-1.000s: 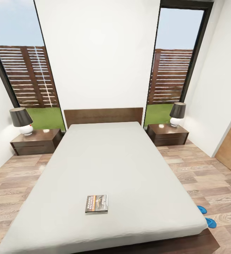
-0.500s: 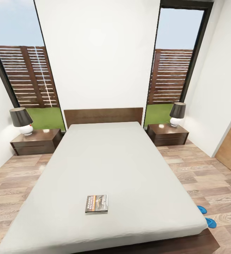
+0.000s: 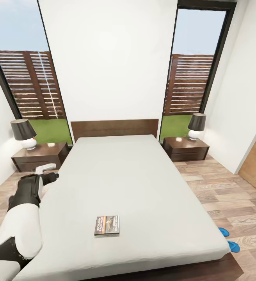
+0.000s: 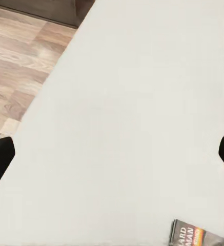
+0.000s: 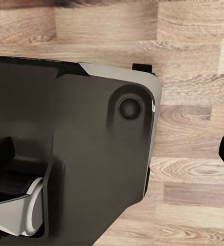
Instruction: In the bedroom, move the book from the bed onto either nightstand, and place the two sandals side by side next to the bed.
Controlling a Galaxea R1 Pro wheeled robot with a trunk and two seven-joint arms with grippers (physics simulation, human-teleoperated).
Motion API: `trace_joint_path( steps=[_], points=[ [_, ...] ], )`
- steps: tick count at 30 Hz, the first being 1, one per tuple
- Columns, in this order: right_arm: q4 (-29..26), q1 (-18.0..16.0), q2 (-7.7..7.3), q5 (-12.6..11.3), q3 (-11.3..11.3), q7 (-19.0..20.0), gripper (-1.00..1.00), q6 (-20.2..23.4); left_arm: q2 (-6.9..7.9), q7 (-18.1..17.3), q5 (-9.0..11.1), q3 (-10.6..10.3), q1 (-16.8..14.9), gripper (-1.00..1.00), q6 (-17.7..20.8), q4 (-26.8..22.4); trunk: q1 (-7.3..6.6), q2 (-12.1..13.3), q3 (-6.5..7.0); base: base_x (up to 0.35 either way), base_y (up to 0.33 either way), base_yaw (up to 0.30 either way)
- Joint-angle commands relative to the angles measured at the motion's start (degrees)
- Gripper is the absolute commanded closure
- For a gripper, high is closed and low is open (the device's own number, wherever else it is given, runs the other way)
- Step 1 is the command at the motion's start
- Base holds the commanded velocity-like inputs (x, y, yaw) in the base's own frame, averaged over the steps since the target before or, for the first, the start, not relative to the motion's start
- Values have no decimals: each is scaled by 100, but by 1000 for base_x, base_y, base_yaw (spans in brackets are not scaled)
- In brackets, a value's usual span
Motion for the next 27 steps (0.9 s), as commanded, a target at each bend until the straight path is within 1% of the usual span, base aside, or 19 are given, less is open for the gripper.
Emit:
trace_joint_path(
  steps=[1,3,5,8,12,13,16,19,27],
  points=[
    [15,-9,-2,59,-41,12,-100,-36,-130,-60,-75,-6,-38,-100,39,50,4,-13,-13,0,0,0],
    [13,-9,-2,61,-38,12,-100,-39,-351,-69,-75,-74,-78,-100,61,226,4,-13,-13,0,0,0],
    [12,-9,-2,65,-36,12,-100,-44,-529,-72,-74,-170,-108,-100,54,484,4,-13,-13,0,0,0],
    [11,-9,-2,69,-34,12,-100,-49,-727,-72,-65,-285,-153,-100,5,898,4,-13,-13,0,0,0],
    [11,-9,-2,71,-28,12,-100,-52,-971,-68,-56,-362,-271,-100,-91,1321,4,-13,-13,0,0,0],
    [11,-9,-2,71,-28,12,-100,-52,-971,-68,-56,-362,-271,-100,-91,1321,4,-13,-13,0,0,0],
    [9,-9,-2,72,-26,12,-100,-53,-1078,-62,-53,-388,-332,-100,-128,1564,4,-13,-13,0,0,0],
    [5,-9,-2,73,-25,12,-100,-53,-1138,-58,-51,-402,-363,-100,-159,1790,4,-13,-13,0,0,0],
    [2,-9,3,73,-16,12,-100,-54,-1190,-34,-50,-413,-390,-100,-376,2455,4,-13,-13,0,0,0]
  ],
)
